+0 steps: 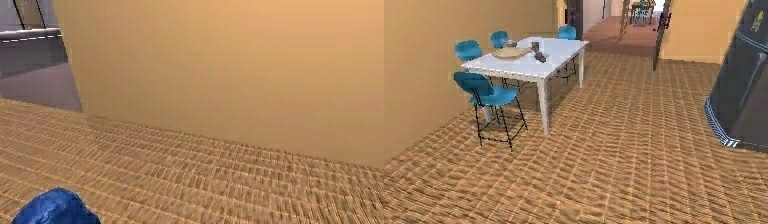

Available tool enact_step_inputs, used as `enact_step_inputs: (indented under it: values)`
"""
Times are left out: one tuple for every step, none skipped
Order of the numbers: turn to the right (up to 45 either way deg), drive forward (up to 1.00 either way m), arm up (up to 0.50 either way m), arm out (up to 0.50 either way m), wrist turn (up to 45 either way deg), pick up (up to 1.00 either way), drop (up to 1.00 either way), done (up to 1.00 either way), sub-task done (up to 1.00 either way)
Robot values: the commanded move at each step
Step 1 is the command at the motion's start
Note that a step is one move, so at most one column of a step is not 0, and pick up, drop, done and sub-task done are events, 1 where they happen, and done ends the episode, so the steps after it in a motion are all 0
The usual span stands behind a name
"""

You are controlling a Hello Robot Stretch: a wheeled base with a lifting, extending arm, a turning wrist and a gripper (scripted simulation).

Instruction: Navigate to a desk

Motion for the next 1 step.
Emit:
enact_step_inputs:
  values:
    - [0.0, 1.0, 0.0, 0.0, 0.0, 0.0, 0.0, 0.0, 0.0]
